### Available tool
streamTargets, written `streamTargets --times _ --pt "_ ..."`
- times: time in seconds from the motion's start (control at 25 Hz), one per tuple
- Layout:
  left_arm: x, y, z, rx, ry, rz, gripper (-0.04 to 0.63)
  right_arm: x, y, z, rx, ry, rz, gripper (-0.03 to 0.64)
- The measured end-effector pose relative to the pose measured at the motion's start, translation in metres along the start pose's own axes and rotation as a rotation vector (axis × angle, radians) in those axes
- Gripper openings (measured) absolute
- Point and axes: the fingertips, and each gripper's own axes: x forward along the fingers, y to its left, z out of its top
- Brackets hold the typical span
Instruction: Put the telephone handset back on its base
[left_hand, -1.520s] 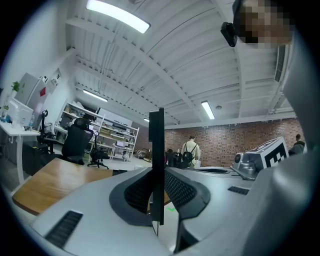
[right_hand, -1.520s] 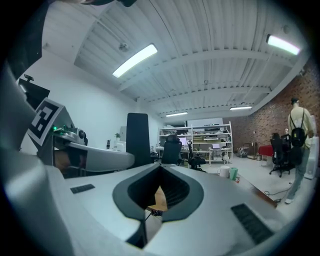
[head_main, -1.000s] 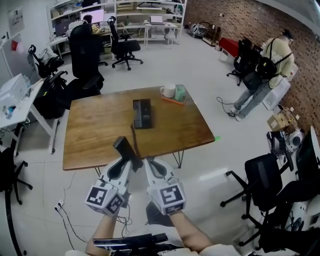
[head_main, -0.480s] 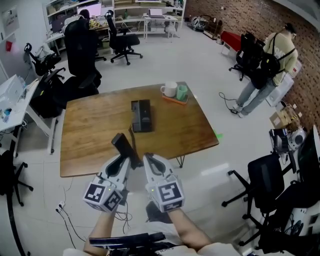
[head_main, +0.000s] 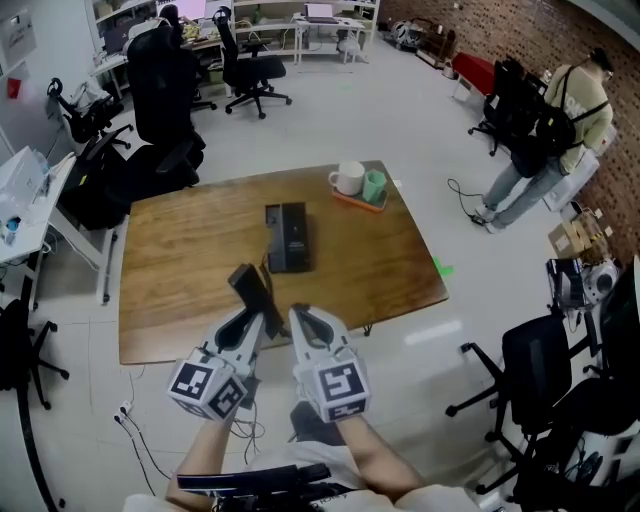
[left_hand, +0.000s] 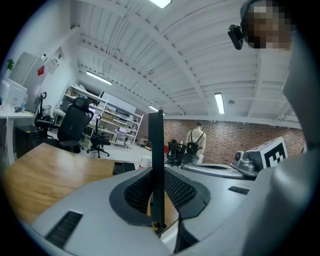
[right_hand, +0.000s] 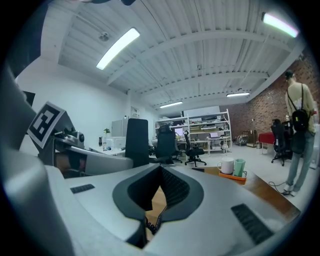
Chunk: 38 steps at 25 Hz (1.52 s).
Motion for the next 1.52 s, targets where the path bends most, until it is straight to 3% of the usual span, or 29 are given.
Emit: streamTargets --times 0.56,0.88,1.36,1.52 --pt "0.067 0.039 -0.031 -0.092 0.091 -0.039 0.063 0.050 -0.048 -0.015 -0.003 0.065 0.027 0.005" --pt "0.104 0.065 -0.044 -0.092 0.135 -0.016 0.063 0.081 -0.068 -0.026 -0.015 0.108 0.041 0.003" --pt "0.150 0.116 -0.072 -0.137 0.243 -0.072 0.063 0.114 -0.089 -0.038 0.003 0.142 0.078 0.004" --pt "0.165 0.136 -0.082 -0.207 0.273 -0.103 0.063 0.121 -0.099 -0.043 0.013 0.157 0.073 0.004"
